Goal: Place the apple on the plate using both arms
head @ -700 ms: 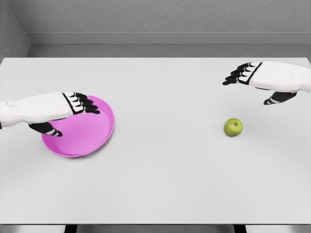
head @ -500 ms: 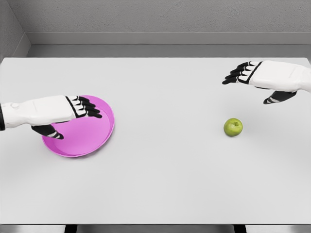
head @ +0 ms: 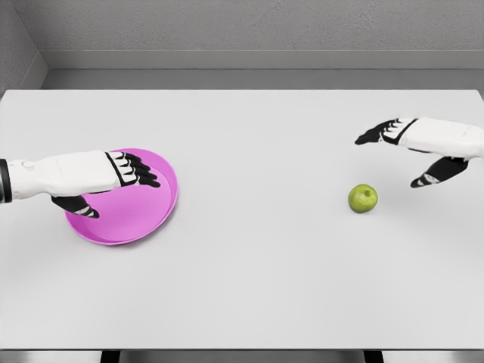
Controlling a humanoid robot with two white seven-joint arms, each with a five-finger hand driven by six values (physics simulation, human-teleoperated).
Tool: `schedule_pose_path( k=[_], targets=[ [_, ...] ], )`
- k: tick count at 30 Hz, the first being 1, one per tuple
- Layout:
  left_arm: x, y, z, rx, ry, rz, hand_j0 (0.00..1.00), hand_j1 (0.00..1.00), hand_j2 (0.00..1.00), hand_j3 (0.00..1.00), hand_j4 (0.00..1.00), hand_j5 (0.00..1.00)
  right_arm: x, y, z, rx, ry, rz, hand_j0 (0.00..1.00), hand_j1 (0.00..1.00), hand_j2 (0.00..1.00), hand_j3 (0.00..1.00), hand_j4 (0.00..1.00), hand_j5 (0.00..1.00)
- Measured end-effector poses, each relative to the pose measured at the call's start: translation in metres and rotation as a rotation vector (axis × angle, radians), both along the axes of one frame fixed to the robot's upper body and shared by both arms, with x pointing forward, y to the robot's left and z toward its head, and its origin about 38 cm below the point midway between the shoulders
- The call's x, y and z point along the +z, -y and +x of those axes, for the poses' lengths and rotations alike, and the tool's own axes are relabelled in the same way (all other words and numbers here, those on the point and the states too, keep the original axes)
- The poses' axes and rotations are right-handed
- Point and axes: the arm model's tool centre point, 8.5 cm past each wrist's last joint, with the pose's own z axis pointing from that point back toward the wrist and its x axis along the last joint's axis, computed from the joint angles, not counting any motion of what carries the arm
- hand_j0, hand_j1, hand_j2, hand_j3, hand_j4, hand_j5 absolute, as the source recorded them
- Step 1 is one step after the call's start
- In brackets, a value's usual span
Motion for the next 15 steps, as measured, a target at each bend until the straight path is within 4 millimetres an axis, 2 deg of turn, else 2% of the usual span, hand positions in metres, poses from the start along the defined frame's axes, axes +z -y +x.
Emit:
schedule_pose_path(
  k=[9,13,15],
  targets=[
    [0.001,-0.001,0.002,0.004,0.005,0.004,1.00,1.00,1.00,1.00,1.00,1.00,-0.046,-0.005,-0.008,0.034,-0.087,-0.136,1.00,1.00,1.00,1.00,1.00,1.00],
    [0.001,-0.002,0.002,0.005,0.010,0.012,1.00,1.00,1.00,1.00,1.00,1.00,-0.059,0.004,-0.001,-0.002,-0.104,-0.168,1.00,1.00,1.00,1.00,1.00,1.00],
    [0.001,-0.002,0.002,0.004,0.011,0.015,1.00,1.00,1.00,1.00,1.00,1.00,-0.061,0.001,0.005,-0.010,-0.101,-0.165,1.00,1.00,1.00,1.00,1.00,1.00]
  ],
)
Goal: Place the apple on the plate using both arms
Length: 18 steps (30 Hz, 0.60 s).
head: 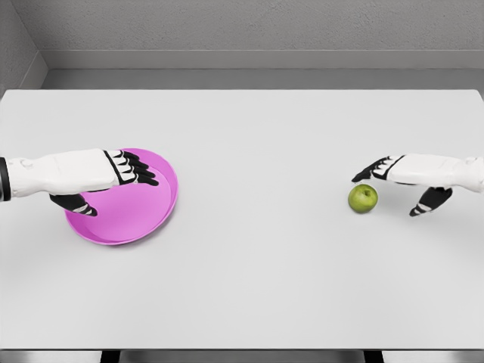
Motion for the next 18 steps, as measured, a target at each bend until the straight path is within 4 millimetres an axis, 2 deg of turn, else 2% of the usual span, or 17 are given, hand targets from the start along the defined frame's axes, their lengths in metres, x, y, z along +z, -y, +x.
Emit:
schedule_pose_path(
  k=[4,8,18],
  targets=[
    [0.000,0.000,0.000,0.000,0.001,0.003,1.00,1.00,1.00,1.00,1.00,1.00,-0.005,-0.013,0.010,-0.020,-0.002,0.024,1.00,1.00,1.00,1.00,1.00,1.00],
    [0.000,0.000,0.000,0.000,0.001,0.004,1.00,1.00,1.00,1.00,1.00,1.00,-0.010,-0.015,0.019,-0.049,-0.009,0.037,1.00,1.00,1.00,1.00,1.00,1.00],
    [-0.001,-0.002,0.001,0.005,0.000,0.005,1.00,1.00,1.00,1.00,1.00,1.00,-0.012,-0.023,0.017,-0.010,-0.013,0.040,1.00,1.00,1.00,1.00,1.00,1.00]
  ],
)
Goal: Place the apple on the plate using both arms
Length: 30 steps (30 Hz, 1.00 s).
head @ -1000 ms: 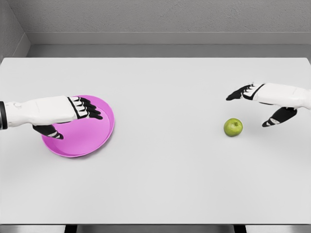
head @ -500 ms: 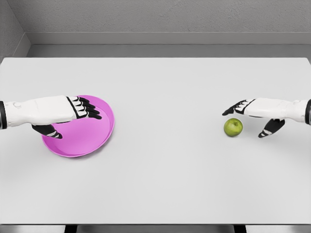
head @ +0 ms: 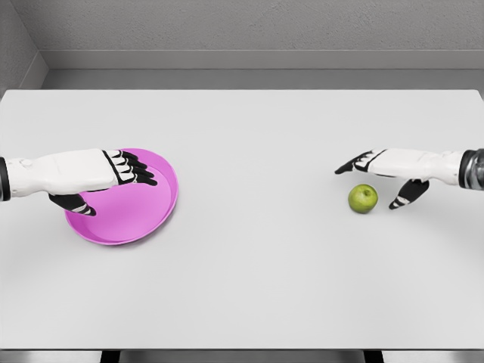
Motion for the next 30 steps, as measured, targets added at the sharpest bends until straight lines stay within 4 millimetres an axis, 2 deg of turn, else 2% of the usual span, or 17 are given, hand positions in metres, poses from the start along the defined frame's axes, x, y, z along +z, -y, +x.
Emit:
schedule_pose_path(
  k=[15,23,28,30],
  targets=[
    [0.000,0.000,0.000,0.000,0.000,0.000,1.00,1.00,1.00,1.00,1.00,1.00,-0.005,-0.009,-0.011,0.069,-0.015,-0.016,1.00,1.00,1.00,1.00,1.00,1.00],
    [0.000,0.000,0.000,0.000,0.000,0.000,1.00,1.00,1.00,1.00,1.00,1.00,-0.006,-0.009,-0.011,0.067,-0.017,-0.017,1.00,1.00,1.00,1.00,1.00,1.00],
    [0.000,0.000,0.000,0.000,0.000,0.000,1.00,1.00,1.00,1.00,1.00,1.00,-0.006,-0.008,-0.010,0.062,-0.018,-0.014,0.91,0.91,0.91,0.91,0.91,0.91],
    [0.000,0.000,0.000,0.000,0.000,0.000,1.00,1.00,1.00,1.00,1.00,1.00,-0.006,-0.007,-0.010,0.060,-0.018,-0.012,0.83,0.83,0.83,0.83,0.83,0.83]
  ],
)
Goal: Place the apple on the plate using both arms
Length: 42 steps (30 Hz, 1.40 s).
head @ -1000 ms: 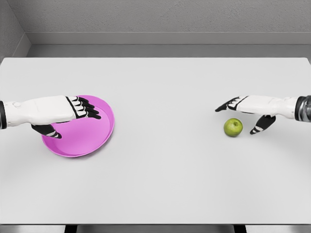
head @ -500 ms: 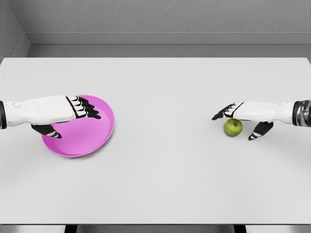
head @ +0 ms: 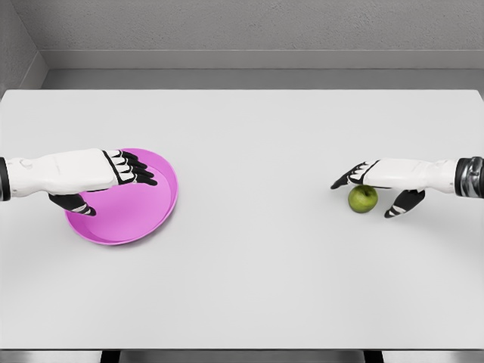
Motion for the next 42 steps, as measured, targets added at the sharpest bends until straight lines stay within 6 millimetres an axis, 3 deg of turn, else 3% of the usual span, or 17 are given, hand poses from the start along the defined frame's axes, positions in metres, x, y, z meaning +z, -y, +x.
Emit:
schedule_pose_path(
  k=[10,14,18,21,27,30,34,36,39,40,41,42],
  targets=[
    [0.000,0.000,0.000,0.001,0.000,0.001,1.00,1.00,1.00,1.00,1.00,1.00,-0.001,-0.001,0.000,0.002,-0.003,0.006,0.68,0.68,0.68,0.68,0.68,0.68],
    [-0.001,-0.001,0.000,0.002,-0.002,0.001,1.00,1.00,1.00,1.00,1.00,1.00,-0.002,-0.004,0.000,0.007,-0.003,0.012,0.48,0.48,0.48,0.48,0.48,0.48],
    [-0.001,0.000,0.000,0.001,-0.002,0.001,1.00,1.00,1.00,1.00,1.00,1.00,-0.002,-0.007,0.000,0.011,-0.004,0.020,0.47,0.47,0.47,0.47,0.47,0.47],
    [-0.001,0.000,0.000,0.001,-0.003,0.001,1.00,1.00,1.00,1.00,1.00,1.00,-0.002,-0.008,0.001,0.011,-0.005,0.028,0.36,0.36,0.36,0.36,0.36,0.36],
    [-0.001,-0.001,0.000,0.002,-0.003,0.001,1.00,1.00,1.00,1.00,1.00,1.00,0.012,-0.015,0.007,0.010,0.009,0.096,0.35,0.35,0.35,0.35,0.35,0.35],
    [-0.001,-0.001,0.000,0.002,-0.002,0.002,1.00,1.00,1.00,1.00,1.00,1.00,0.021,-0.038,0.007,0.063,0.023,0.145,0.35,0.35,0.35,0.35,0.35,0.35],
    [-0.001,-0.001,0.000,0.002,-0.003,0.002,1.00,1.00,1.00,1.00,1.00,1.00,0.052,-0.106,0.014,0.221,0.091,0.221,0.36,0.36,0.36,0.36,0.36,0.36],
    [-0.001,-0.001,0.000,0.002,-0.003,0.002,1.00,1.00,1.00,1.00,1.00,1.00,0.048,-0.136,0.009,0.284,0.077,0.253,0.38,0.38,0.38,0.38,0.38,0.38],
    [-0.001,-0.001,0.000,0.002,-0.003,0.002,1.00,1.00,1.00,1.00,1.00,1.00,0.046,-0.154,0.007,0.319,0.068,0.274,0.41,0.41,0.41,0.41,0.41,0.41],
    [-0.001,-0.001,0.000,0.002,-0.003,0.002,1.00,1.00,1.00,1.00,1.00,1.00,0.044,-0.154,0.008,0.312,0.065,0.279,0.86,0.86,0.86,0.86,0.86,0.86],
    [0.000,-0.001,0.000,0.002,-0.001,0.002,1.00,1.00,1.00,1.00,1.00,1.00,0.037,-0.147,0.009,0.283,0.054,0.292,1.00,1.00,1.00,1.00,1.00,1.00],
    [-0.001,-0.001,0.000,0.002,-0.003,0.002,1.00,1.00,1.00,1.00,1.00,1.00,0.031,-0.135,0.012,0.235,0.046,0.311,1.00,1.00,1.00,1.00,1.00,1.00]
  ],
)
